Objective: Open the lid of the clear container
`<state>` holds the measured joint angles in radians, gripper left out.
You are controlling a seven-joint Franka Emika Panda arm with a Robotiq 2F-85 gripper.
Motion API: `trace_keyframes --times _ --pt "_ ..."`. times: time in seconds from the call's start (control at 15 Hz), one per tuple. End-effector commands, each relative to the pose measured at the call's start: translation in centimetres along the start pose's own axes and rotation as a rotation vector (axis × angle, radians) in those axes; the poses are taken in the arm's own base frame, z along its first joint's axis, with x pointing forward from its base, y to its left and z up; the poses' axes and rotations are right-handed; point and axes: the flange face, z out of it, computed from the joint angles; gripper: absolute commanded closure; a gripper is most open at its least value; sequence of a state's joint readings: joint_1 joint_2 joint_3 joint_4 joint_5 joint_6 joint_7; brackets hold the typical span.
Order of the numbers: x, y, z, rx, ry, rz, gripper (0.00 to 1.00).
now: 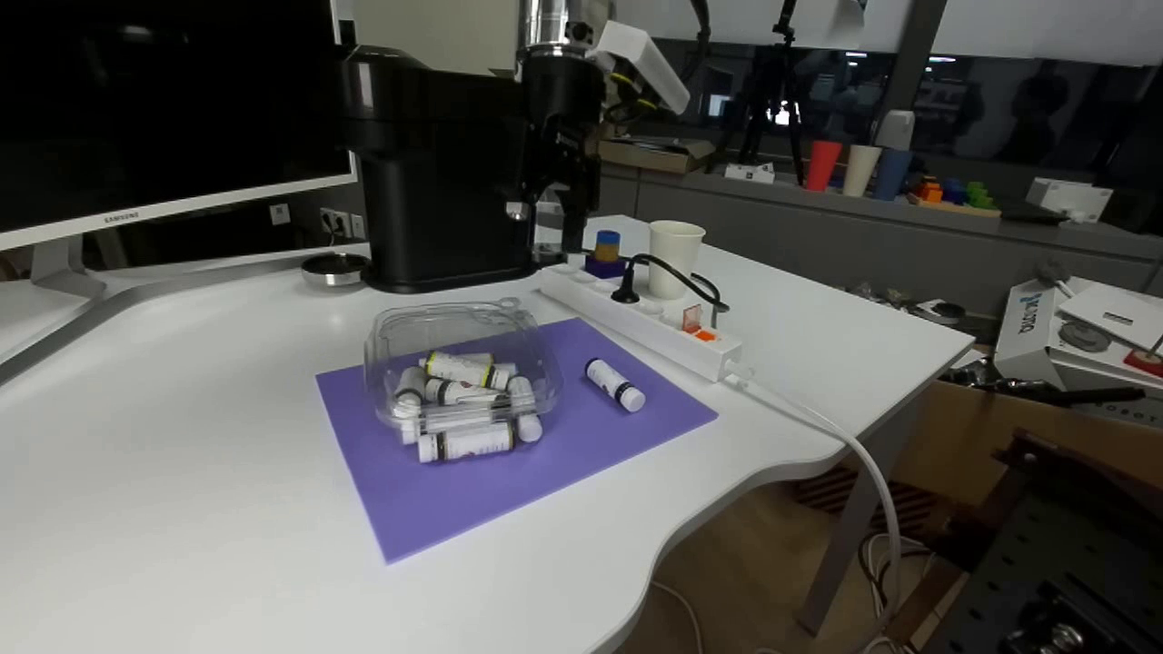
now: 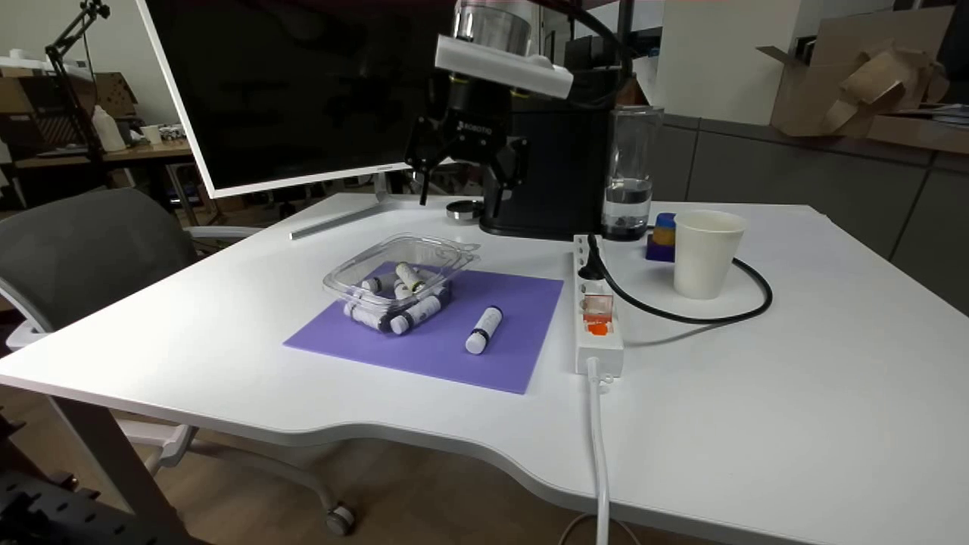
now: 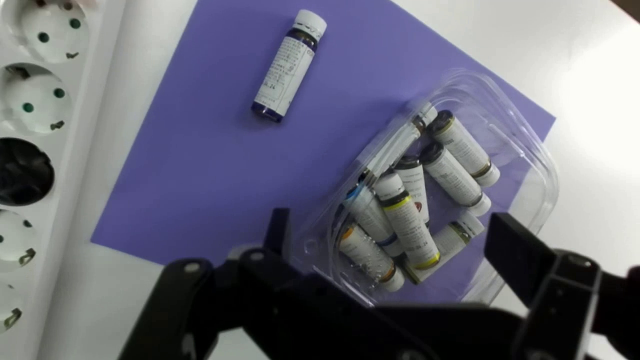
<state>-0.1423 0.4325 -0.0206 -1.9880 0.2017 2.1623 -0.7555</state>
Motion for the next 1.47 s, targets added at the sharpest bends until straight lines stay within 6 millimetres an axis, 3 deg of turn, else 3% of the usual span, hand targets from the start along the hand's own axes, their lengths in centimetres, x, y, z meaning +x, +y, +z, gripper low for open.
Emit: trace_keyframes --times 0.0,0.07,0.67,1.07,1.4 --pt "2.8 1.8 0.3 0.021 -0.033 -0.032 0.00" --pt "1.4 0.5 0.7 0.017 -0.023 -0.023 0.00" --pt "3.4 3.0 2.8 0.072 -0.054 -0.023 0.00" --pt "5.5 5.1 4.4 0.073 -0.057 -0.025 0.00" --pt "7.5 5.5 5.8 0.124 -0.071 -0.051 0.00"
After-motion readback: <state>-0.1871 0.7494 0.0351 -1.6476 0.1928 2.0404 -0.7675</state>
